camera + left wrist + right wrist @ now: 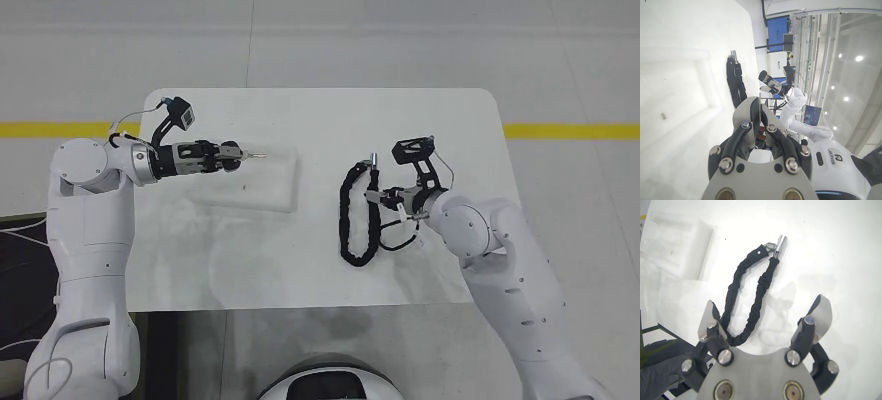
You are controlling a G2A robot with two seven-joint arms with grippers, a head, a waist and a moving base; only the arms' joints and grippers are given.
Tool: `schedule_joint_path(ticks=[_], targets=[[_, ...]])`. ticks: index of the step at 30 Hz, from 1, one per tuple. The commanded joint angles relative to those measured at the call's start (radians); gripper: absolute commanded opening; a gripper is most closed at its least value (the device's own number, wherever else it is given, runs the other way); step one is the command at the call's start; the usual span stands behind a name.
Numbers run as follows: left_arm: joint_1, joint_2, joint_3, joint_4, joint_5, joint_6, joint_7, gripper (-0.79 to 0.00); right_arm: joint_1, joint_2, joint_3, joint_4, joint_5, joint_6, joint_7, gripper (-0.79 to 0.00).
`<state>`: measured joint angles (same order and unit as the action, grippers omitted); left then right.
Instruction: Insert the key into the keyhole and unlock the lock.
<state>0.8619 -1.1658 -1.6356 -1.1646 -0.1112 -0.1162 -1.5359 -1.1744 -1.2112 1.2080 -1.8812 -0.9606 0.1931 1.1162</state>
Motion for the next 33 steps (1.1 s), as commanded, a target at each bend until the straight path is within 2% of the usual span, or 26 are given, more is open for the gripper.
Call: schedule_joint_path(ticks=[1, 2, 4, 8, 11, 14, 17, 19, 21, 22, 24, 27, 28, 30, 33], targets=[[0.000, 0.000, 0.000, 0.000, 0.000, 0.000, 0.000, -0.785, -0.018, 0.000, -0.003, -0.003, 0.005, -0.004, 0.000, 0.000], [0.000, 0.000, 0.000, 0.000, 0.000, 0.000, 0.000, -0.785, -0.056, 0.001, 0.002, -0.010, 0.015, -0.007, 0.007, 0.000], [0.000, 0.000, 0.000, 0.000, 0.000, 0.000, 0.000, -0.785, -0.030, -0.004, 0.000, 0.019, 0.022, 0.019, 0.063, 0.000], [0.000, 0.000, 0.000, 0.000, 0.000, 0.000, 0.000, -0.785, 0.168, -0.037, -0.081, 0.193, 0.079, 0.085, 0.203, 0.000], [0.000, 0.000, 0.000, 0.000, 0.000, 0.000, 0.000, -0.785, 0.311, -0.069, -0.147, 0.318, 0.120, 0.111, 0.246, 0.000], [0.000, 0.000, 0.000, 0.000, 0.000, 0.000, 0.000, -0.785, 0.397, -0.097, -0.188, 0.397, 0.117, 0.158, 0.286, 0.000], [0.000, 0.000, 0.000, 0.000, 0.000, 0.000, 0.000, -0.785, 0.463, -0.117, -0.233, 0.469, 0.042, 0.207, 0.304, -0.018], [0.000, 0.000, 0.000, 0.000, 0.000, 0.000, 0.000, -0.785, 0.494, -0.132, -0.269, 0.517, -0.003, 0.195, 0.303, -0.154], [0.000, 0.000, 0.000, 0.000, 0.000, 0.000, 0.000, -0.785, 0.510, -0.148, -0.294, 0.565, -0.042, 0.194, 0.295, -0.099], [0.000, 0.000, 0.000, 0.000, 0.000, 0.000, 0.000, -0.785, 0.516, -0.156, -0.305, 0.589, -0.056, 0.189, 0.281, -0.114], [0.000, 0.000, 0.000, 0.000, 0.000, 0.000, 0.000, -0.785, 0.518, -0.173, -0.316, 0.637, -0.069, 0.189, 0.258, -0.175], [0.000, 0.000, 0.000, 0.000, 0.000, 0.000, 0.000, -0.785, 0.527, -0.196, -0.315, 0.706, -0.071, 0.193, 0.223, -0.357], [0.000, 0.000, 0.000, 0.000, 0.000, 0.000, 0.000, -0.785, 0.529, -0.204, -0.312, 0.723, -0.066, 0.188, 0.211, -0.345], [0.000, 0.000, 0.000, 0.000, 0.000, 0.000, 0.000, -0.785, 0.535, -0.217, -0.302, 0.755, -0.063, 0.182, 0.202, -0.443], [0.000, 0.000, 0.000, 0.000, 0.000, 0.000, 0.000, -0.785, 0.537, -0.233, -0.288, 0.783, -0.065, 0.173, 0.191, -0.449]])
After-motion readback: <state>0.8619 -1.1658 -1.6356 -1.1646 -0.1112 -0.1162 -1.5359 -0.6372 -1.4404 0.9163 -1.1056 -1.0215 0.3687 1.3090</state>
